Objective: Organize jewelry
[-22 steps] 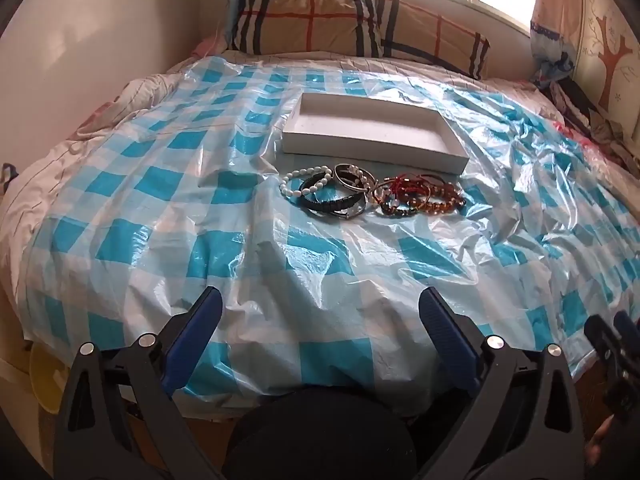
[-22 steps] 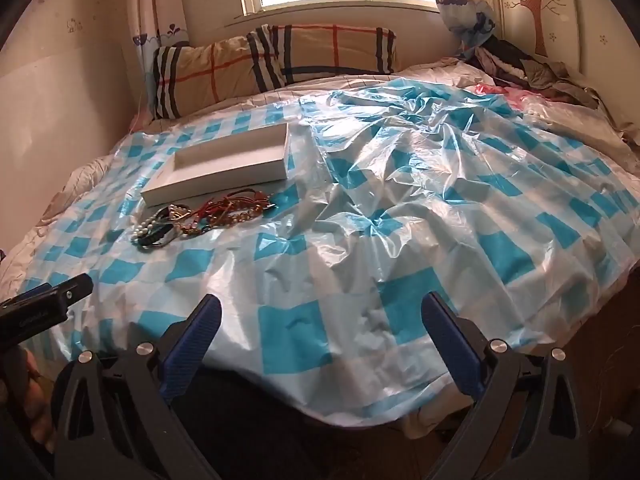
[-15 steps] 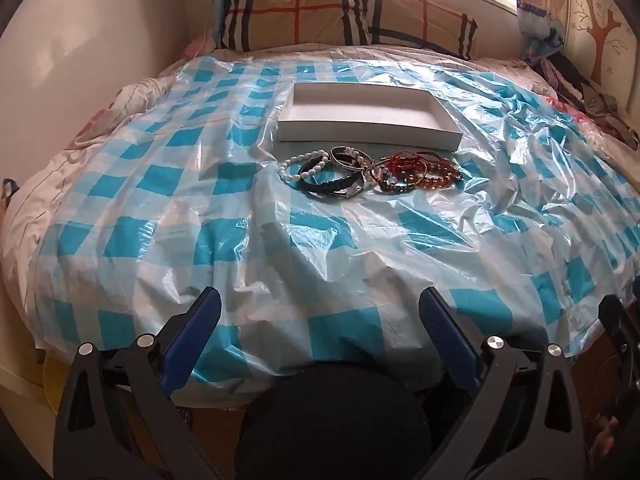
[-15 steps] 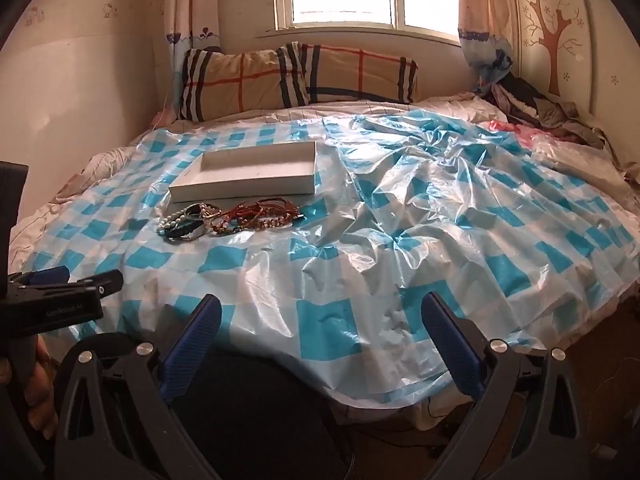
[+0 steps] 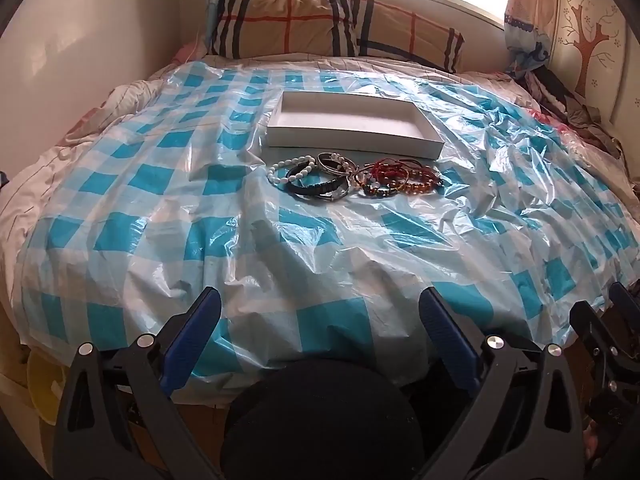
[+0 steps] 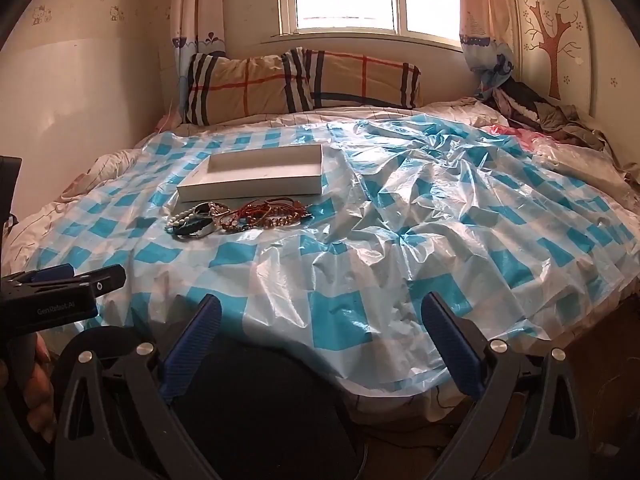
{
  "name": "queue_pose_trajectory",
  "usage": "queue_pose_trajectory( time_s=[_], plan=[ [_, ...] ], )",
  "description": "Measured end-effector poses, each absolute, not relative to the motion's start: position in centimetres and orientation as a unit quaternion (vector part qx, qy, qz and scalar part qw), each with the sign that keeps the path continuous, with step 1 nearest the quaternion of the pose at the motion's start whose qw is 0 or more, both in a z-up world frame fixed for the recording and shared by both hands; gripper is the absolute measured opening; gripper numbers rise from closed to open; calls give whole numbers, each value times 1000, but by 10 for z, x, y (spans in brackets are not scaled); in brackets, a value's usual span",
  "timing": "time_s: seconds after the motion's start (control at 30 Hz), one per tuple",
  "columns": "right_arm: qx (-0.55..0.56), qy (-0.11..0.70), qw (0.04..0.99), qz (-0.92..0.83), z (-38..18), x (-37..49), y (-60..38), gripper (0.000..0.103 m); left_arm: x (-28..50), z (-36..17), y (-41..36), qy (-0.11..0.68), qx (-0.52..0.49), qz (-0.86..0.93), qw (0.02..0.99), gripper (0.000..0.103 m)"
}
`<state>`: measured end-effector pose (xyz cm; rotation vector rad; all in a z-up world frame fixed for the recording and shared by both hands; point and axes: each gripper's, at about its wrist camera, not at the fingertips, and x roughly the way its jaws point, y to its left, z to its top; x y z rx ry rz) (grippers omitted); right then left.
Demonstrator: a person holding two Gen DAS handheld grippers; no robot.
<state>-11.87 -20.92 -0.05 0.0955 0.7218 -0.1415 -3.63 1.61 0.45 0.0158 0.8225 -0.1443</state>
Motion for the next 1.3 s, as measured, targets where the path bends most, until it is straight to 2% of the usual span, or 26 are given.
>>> queue_pose_trajectory(
  time_s=[0.6, 0.87, 1.0, 1.3],
  plan=[
    [34, 370, 925, -72, -2, -106, -209, 96, -39, 10, 25, 398, -6, -74, 914, 95],
    [19, 348, 934, -76, 11, -112, -208, 96, -46, 28, 35, 390, -21, -81, 917, 95],
    [-11, 327, 941, -82, 22, -117, -210, 96, -51, 46, 41, 372, -14, -72, 925, 95],
    [-1, 302, 951, -70, 50, -127, -217, 96, -77, 66, 35, 340, 22, -68, 938, 95]
  ],
)
